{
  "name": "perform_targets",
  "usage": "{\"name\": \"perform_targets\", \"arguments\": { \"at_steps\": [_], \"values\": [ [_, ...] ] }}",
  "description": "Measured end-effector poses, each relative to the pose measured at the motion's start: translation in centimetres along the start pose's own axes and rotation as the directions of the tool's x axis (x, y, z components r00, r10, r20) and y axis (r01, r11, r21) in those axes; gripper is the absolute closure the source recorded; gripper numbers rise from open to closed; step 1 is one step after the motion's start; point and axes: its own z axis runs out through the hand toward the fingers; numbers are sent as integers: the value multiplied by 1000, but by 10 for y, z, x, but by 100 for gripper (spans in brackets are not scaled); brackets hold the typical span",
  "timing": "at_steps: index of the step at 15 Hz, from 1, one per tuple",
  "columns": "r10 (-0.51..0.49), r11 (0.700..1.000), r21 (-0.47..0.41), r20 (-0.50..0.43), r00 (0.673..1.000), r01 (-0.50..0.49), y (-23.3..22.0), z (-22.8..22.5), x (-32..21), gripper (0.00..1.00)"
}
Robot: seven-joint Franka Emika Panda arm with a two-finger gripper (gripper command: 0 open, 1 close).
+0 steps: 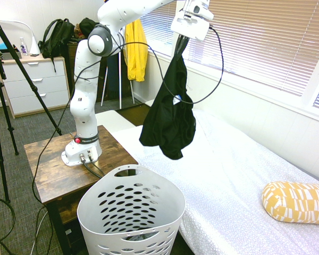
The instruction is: Put my clothes in the laundry bag
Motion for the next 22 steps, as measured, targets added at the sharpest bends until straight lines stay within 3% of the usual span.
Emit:
{"name": "perform_targets", "arguments": {
  "at_steps": [4,7,12,18,22],
  "values": [
    [-34,987,-151,92,995,48,89,16,1,100],
    [-54,977,-191,189,981,90,104,39,9,100],
    [-29,968,-223,366,930,117,133,126,41,100],
    [70,879,-438,506,860,186,177,222,44,100],
    [90,857,-476,512,854,195,167,331,52,100]
  ]
}}
